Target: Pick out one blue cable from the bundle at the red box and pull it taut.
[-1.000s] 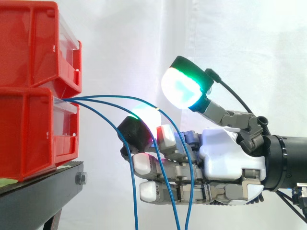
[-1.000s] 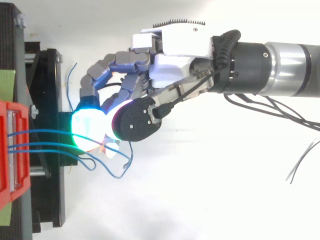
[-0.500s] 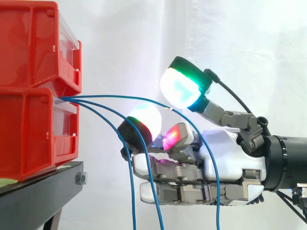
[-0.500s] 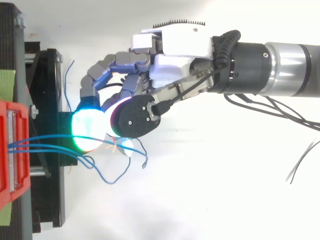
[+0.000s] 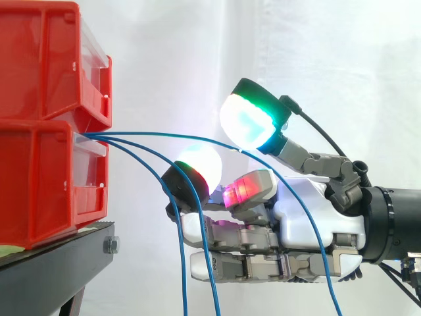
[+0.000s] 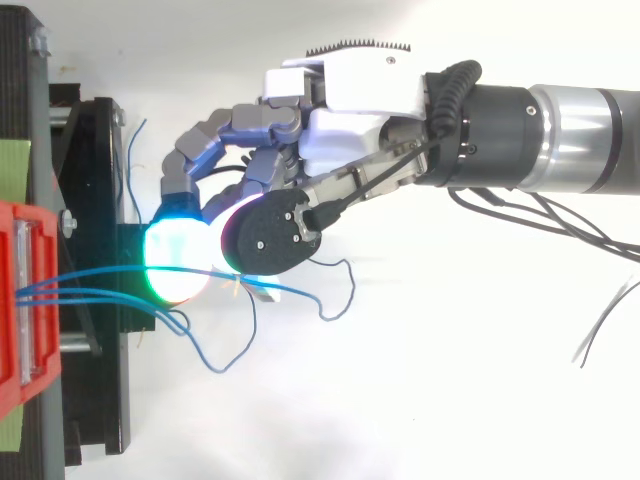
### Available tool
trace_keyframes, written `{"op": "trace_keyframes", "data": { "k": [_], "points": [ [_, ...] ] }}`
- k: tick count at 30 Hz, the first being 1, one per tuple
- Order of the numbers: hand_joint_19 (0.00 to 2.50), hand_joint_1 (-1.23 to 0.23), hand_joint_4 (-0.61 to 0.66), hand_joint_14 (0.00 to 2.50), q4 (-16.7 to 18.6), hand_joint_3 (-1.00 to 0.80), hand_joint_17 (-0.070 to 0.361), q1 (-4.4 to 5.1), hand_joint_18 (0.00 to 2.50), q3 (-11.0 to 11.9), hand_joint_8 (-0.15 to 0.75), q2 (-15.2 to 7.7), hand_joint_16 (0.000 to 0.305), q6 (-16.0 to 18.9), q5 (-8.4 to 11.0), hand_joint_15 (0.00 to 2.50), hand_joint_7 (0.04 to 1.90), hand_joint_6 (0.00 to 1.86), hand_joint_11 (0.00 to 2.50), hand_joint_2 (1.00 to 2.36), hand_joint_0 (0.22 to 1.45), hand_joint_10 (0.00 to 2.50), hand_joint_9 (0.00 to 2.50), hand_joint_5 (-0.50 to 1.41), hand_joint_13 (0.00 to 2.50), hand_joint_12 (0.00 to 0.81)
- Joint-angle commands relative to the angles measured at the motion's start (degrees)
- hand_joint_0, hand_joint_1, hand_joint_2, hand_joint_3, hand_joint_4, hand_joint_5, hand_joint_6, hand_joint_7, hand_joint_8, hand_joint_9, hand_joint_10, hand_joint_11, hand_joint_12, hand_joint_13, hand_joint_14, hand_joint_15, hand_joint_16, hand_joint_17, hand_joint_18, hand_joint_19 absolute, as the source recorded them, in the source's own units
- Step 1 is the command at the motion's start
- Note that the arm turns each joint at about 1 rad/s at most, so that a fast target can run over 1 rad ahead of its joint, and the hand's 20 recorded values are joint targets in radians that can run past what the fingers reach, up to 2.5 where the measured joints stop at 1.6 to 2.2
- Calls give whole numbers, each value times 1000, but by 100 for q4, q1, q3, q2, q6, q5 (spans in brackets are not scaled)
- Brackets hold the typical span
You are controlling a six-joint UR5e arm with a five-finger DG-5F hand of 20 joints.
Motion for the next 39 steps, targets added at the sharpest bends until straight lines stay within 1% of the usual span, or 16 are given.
{"op": "trace_keyframes", "data": {
  "k": [1, 11, 13, 18, 19, 20, 21, 22, 25, 27, 31, 34, 39],
  "points": [
    [476, -649, 144, 15, 0, -500, 25, 0, 385, -1, 275, 0, 11, -7, 0, 373, 795, 817, 1166, 1000, 509, 22, 1176, -280, 712, 175],
    [477, -639, 138, 14, 0, -500, 22, 0, 379, -9, 262, 0, 10, -7, 0, 391, 796, 815, 1238, 1000, 522, 20, 1200, -278, 708, 161],
    [486, -637, 132, 14, 0, -500, 21, 0, 376, -9, 247, 0, 9, -7, 0, 392, 795, 816, 1330, 1000, 524, 16, 1225, -278, 704, 158],
    [487, -633, 124, 15, 0, -500, 20, 0, 371, -9, 239, 0, 9, -7, 0, 396, 815, 815, 1405, 1000, 526, 13, 1239, -279, 700, 155],
    [486, -633, 123, 14, 0, -500, 20, 0, 371, -9, 231, 0, 9, -7, 0, 400, 816, 815, 1486, 1000, 527, 9, 1255, -279, 701, 152],
    [487, -633, 125, 16, 0, -500, 20, 0, 371, -9, 235, 0, 9, -7, 0, 400, 821, 815, 1498, 1000, 526, 8, 1256, -279, 700, 152],
    [487, -633, 121, 14, 0, -500, 20, 0, 370, -9, 216, 0, 9, -7, 0, 411, 818, 817, 1621, 1000, 527, 2, 1280, -279, 701, 150],
    [488, -633, 122, 15, -9, -500, 20, 0, 370, -9, 216, 0, 9, -7, 0, 411, 831, 816, 1669, 1000, 527, 14, 1287, -280, 702, 146],
    [481, -642, 116, 14, -88, -500, 19, 0, 373, -18, 213, 0, 8, -7, 0, 419, 820, 818, 1638, 1000, 531, 148, 1275, -281, 709, 143],
    [480, -651, 113, 16, -105, -500, 18, 0, 382, -9, 213, 0, 8, -7, 0, 425, 815, 821, 1621, 1000, 534, 171, 1276, -281, 716, 142],
    [483, -674, 103, 16, -105, -500, 17, 0, 405, -9, 202, 0, 8, -7, 0, 427, 811, 822, 1637, 1000, 561, 163, 1286, -279, 724, 137],
    [482, -672, 98, 15, -97, -412, 16, 0, 408, -9, 204, 0, 7, -7, 9, 428, 811, 820, 1667, 1008, 593, 147, 1291, -275, 736, 130],
    [486, -670, 93, 15, -105, -389, 16, 0, 407, -9, 198, 0, 7, -7, 9, 432, 812, 819, 1668, 1010, 605, 136, 1300, -271, 732, 130]
  ]
}}
